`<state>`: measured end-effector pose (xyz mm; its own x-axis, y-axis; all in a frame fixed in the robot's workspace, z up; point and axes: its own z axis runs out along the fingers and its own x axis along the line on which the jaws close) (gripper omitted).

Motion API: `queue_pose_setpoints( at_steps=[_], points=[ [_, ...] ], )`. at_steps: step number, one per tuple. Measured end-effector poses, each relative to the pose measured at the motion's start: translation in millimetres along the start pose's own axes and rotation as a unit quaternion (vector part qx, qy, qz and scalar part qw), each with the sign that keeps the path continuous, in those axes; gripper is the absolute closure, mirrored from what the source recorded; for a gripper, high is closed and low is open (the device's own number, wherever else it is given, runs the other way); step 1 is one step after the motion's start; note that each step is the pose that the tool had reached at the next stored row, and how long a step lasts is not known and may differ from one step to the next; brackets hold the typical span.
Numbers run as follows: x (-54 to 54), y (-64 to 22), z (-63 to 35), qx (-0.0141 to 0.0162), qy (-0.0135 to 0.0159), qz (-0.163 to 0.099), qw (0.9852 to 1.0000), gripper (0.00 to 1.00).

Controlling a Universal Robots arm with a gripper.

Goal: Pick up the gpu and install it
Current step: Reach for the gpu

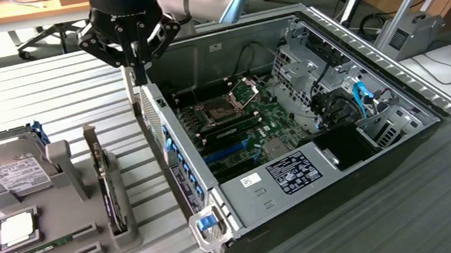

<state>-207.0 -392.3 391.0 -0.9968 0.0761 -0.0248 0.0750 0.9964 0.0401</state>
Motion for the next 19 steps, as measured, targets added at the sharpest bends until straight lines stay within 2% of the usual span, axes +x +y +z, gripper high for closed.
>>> queue_pose_setpoints(
  at_steps=[19],
  points=[
    [8.8,-0.6,-0.3,0.0,0.0,0.0,1.0,0.89]
  ],
)
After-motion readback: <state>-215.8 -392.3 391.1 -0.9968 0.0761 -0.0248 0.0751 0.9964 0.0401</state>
